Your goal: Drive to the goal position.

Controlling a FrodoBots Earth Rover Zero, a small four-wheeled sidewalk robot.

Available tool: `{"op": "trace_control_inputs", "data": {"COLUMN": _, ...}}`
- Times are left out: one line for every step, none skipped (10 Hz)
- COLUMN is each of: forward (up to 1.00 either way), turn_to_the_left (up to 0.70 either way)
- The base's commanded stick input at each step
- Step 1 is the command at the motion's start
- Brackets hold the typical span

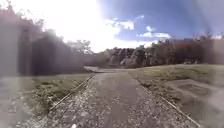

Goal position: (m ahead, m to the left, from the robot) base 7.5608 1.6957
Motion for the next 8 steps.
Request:
{"op": "trace_control_inputs", "data": {"forward": 1.0, "turn_to_the_left": 0.0}}
{"op": "trace_control_inputs", "data": {"forward": 1.0, "turn_to_the_left": 0.0}}
{"op": "trace_control_inputs", "data": {"forward": 1.0, "turn_to_the_left": 0.0}}
{"op": "trace_control_inputs", "data": {"forward": 1.0, "turn_to_the_left": 0.0}}
{"op": "trace_control_inputs", "data": {"forward": 1.0, "turn_to_the_left": 0.0}}
{"op": "trace_control_inputs", "data": {"forward": 1.0, "turn_to_the_left": 0.0}}
{"op": "trace_control_inputs", "data": {"forward": 1.0, "turn_to_the_left": 0.0}}
{"op": "trace_control_inputs", "data": {"forward": 1.0, "turn_to_the_left": 0.0}}
